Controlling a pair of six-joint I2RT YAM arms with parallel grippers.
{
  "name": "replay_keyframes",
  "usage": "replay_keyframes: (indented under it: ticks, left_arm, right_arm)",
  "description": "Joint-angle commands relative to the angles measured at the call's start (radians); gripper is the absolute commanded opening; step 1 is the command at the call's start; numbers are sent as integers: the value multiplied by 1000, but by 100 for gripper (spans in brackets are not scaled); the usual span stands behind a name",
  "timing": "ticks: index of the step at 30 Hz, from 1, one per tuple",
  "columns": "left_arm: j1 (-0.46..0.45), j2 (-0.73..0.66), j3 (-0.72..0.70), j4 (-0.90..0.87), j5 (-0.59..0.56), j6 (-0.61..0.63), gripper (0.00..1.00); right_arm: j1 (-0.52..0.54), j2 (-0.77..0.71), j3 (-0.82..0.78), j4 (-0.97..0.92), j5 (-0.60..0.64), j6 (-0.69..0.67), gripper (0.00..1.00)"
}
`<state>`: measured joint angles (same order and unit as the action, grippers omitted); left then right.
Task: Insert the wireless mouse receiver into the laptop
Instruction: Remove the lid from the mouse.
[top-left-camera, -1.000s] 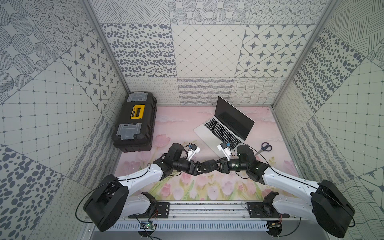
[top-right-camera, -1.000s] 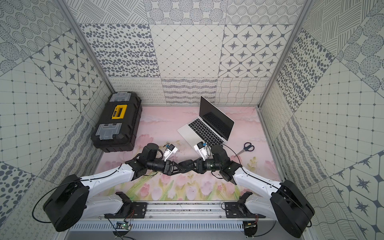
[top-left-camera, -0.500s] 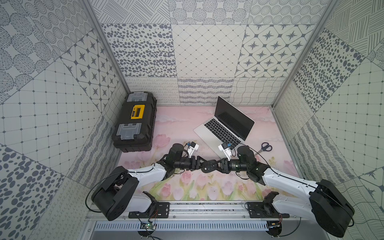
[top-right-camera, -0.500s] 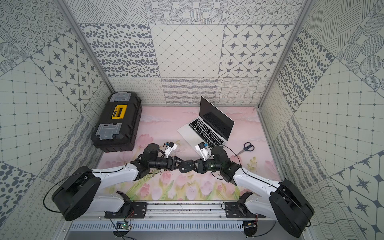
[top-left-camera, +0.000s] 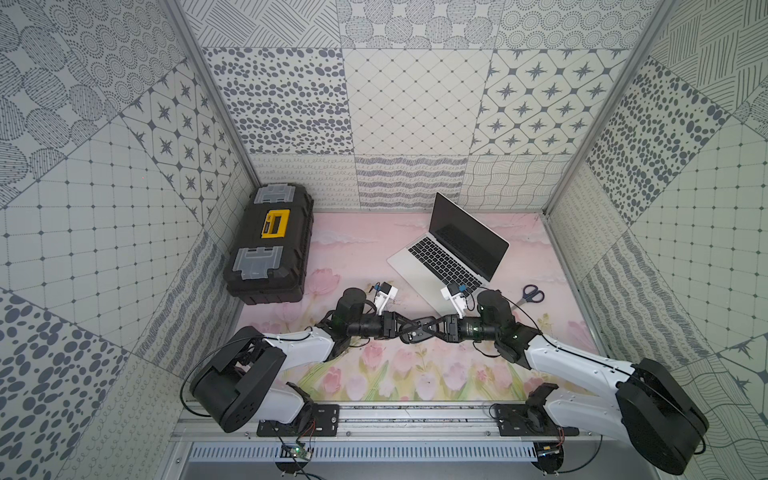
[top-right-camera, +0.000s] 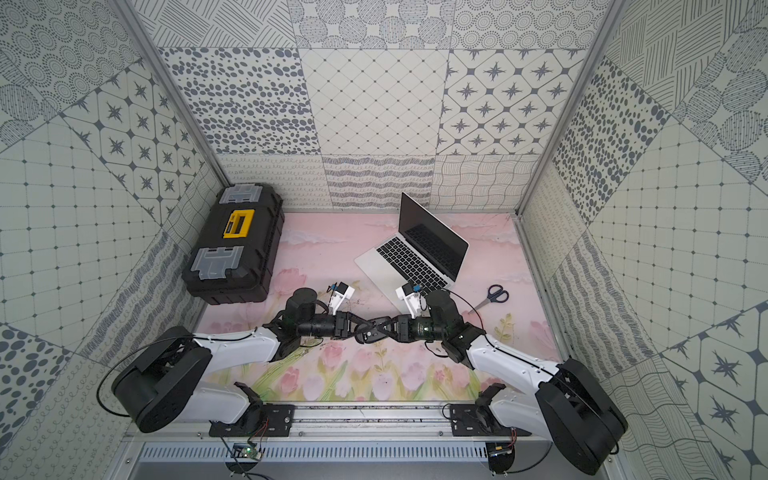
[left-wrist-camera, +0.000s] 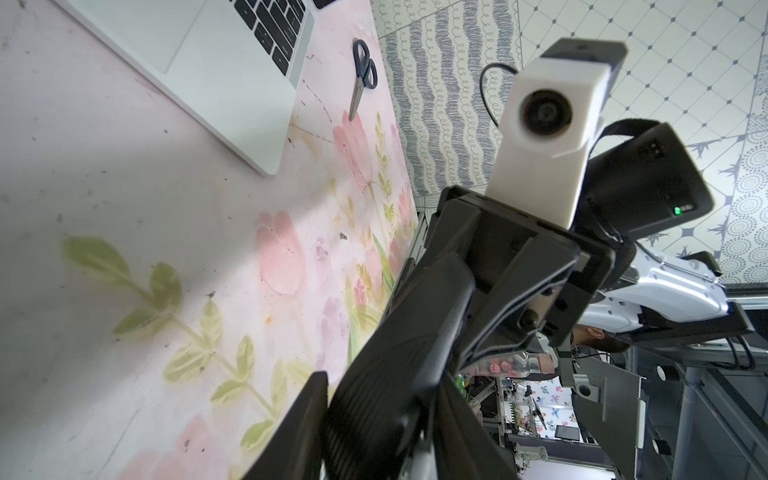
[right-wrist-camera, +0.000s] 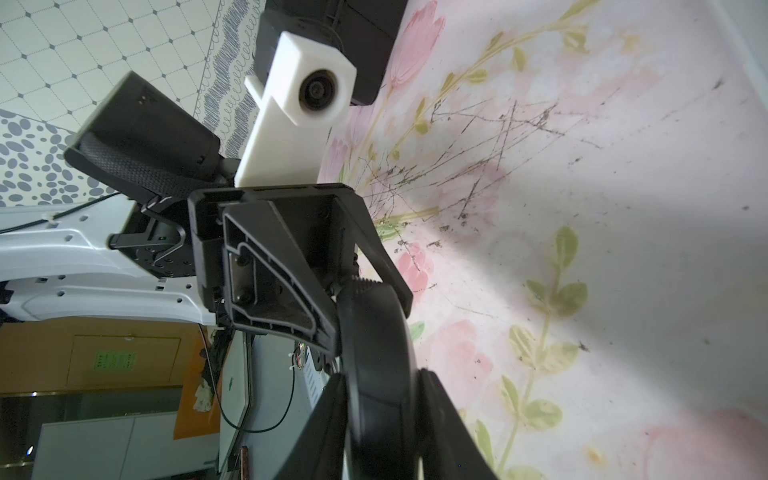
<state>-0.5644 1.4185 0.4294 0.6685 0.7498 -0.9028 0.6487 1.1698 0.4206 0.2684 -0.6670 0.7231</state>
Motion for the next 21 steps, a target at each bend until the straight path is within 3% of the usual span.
replay_keyframes:
  ticks: [1,12,18,21]
  left_arm:
    - [11,17,-14,67,-11,15,58]
    - [15,23,2,-48,-138,231,89]
    - [15,-74,65,-225,-100,320,92]
    - [16,-128,130,-415,-54,409,94]
  right_arm:
    - [-2,28,-12,81,5,-46,16]
    - [-70,54,-5,30,-5,-116,16]
    - [-93,30,43,-92,-91,-206,18]
    - [-93,24,84,-166,-172,-254,19]
